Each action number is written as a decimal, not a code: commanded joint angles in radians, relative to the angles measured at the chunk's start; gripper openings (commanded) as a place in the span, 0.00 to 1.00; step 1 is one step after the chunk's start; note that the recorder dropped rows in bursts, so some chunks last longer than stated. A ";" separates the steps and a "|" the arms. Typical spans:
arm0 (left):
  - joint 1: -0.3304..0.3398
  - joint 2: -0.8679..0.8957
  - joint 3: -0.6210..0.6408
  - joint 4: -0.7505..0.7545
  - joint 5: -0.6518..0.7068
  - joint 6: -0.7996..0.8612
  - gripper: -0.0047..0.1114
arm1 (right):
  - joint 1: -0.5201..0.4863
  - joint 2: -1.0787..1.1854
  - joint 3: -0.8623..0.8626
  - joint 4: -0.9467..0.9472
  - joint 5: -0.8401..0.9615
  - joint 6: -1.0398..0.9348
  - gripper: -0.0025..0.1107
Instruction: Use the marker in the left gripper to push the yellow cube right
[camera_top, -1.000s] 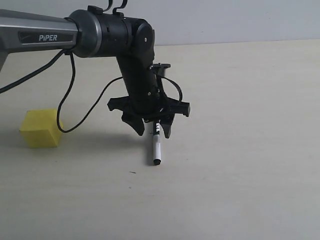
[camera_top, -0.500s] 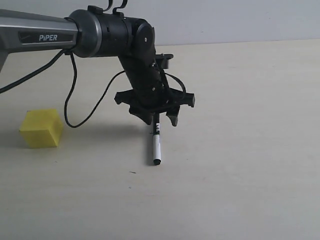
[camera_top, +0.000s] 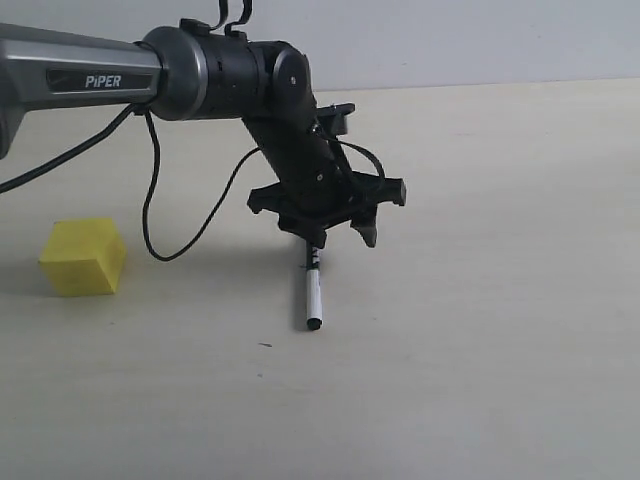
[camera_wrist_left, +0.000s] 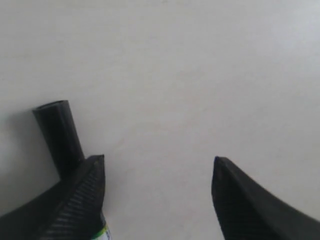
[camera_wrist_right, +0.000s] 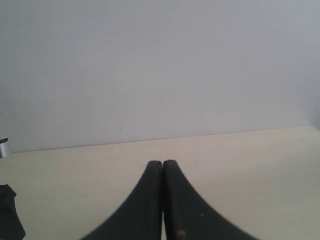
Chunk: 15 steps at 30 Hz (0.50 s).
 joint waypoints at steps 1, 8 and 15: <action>0.002 -0.013 -0.011 -0.045 0.022 0.014 0.56 | -0.007 -0.007 0.004 -0.001 -0.002 0.001 0.02; 0.008 -0.042 -0.145 0.033 0.260 0.003 0.56 | -0.007 -0.007 0.004 -0.001 -0.002 0.001 0.02; -0.037 -0.046 -0.204 0.273 0.401 -0.274 0.56 | -0.007 -0.007 0.004 -0.001 -0.002 0.001 0.02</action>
